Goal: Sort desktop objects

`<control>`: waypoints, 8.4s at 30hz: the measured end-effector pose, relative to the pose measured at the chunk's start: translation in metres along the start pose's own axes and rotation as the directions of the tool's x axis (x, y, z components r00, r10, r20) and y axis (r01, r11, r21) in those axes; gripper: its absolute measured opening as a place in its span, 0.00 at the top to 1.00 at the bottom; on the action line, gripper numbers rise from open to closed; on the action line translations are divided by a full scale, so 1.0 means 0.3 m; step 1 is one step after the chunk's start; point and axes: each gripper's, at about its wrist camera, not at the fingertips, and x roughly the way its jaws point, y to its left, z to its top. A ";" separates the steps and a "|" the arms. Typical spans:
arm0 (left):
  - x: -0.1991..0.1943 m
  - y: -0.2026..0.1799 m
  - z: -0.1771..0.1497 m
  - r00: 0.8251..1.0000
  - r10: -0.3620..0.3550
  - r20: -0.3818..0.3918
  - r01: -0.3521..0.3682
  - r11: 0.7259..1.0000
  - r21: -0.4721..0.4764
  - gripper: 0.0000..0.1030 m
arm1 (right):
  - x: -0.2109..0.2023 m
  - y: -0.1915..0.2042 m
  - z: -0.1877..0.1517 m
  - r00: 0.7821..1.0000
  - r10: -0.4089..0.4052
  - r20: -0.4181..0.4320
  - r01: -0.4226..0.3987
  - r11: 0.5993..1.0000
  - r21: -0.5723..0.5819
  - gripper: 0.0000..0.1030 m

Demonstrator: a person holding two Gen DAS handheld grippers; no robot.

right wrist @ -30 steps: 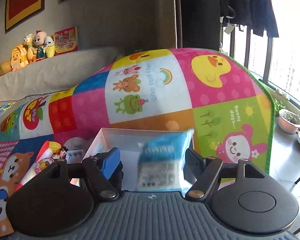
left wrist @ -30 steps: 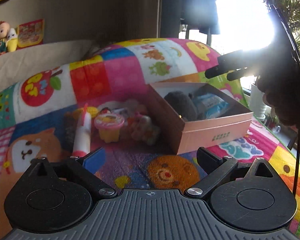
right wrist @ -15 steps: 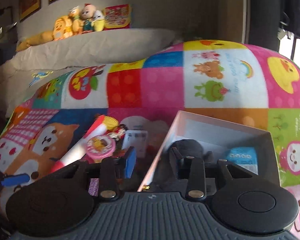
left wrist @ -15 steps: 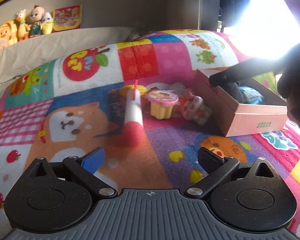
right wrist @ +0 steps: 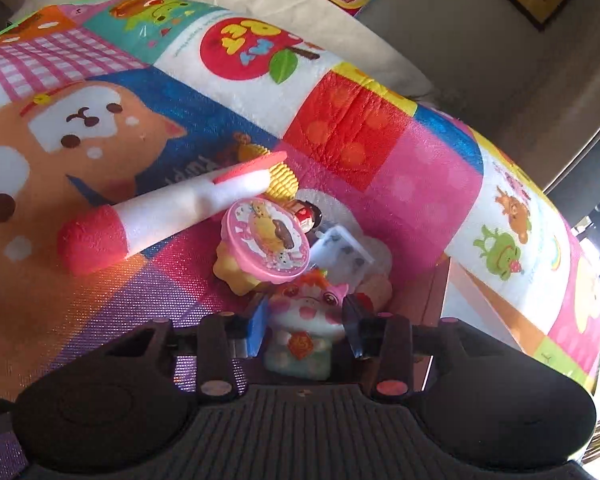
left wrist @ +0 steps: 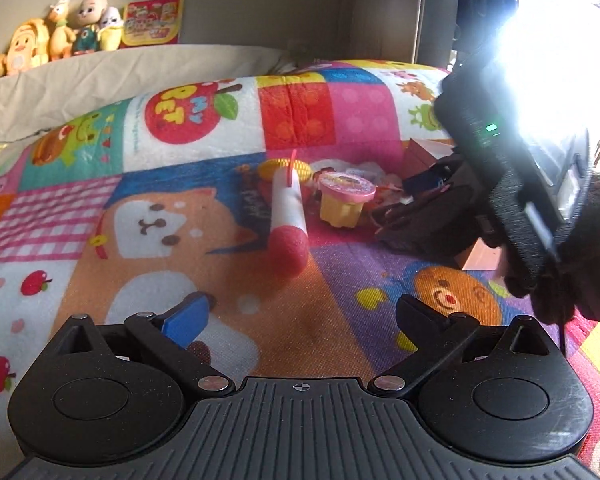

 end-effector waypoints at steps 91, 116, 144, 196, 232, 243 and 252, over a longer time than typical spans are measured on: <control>-0.108 -0.139 -0.072 0.992 -0.082 -0.092 0.092 0.990 0.108 0.00 | -0.352 -0.314 -0.447 0.852 0.431 0.297 -0.499 0.495 0.711 0.11; -0.166 -0.057 -0.032 0.995 -0.097 -0.036 0.100 0.992 0.083 0.00 | -0.443 -0.158 -0.446 0.854 0.413 0.316 -0.519 0.644 0.562 0.51; -0.072 -0.186 0.022 0.997 -0.077 -0.009 0.077 0.968 0.238 0.47 | -0.433 -0.241 -0.682 0.929 0.281 0.240 -0.364 0.587 0.723 0.31; -0.005 -0.057 0.004 0.997 -0.053 -0.061 0.059 0.994 0.096 0.03 | -0.280 -0.254 -0.543 0.951 0.266 0.157 -0.308 0.848 0.431 0.12; 0.009 -0.157 -0.037 0.978 -0.154 -0.138 0.163 0.985 0.060 0.02 | -0.557 -0.151 -0.601 0.907 0.279 0.316 -0.395 0.822 0.410 0.23; 0.013 -0.159 -0.056 0.973 -0.164 -0.161 0.174 0.984 0.049 0.00 | -0.371 -0.189 -0.589 0.916 0.349 0.198 -0.401 0.819 0.410 0.14; -0.002 -0.163 -0.048 0.991 -0.075 -0.112 0.082 0.995 0.062 0.00 | -0.412 -0.183 -0.600 0.928 0.311 0.206 -0.370 0.833 0.412 0.30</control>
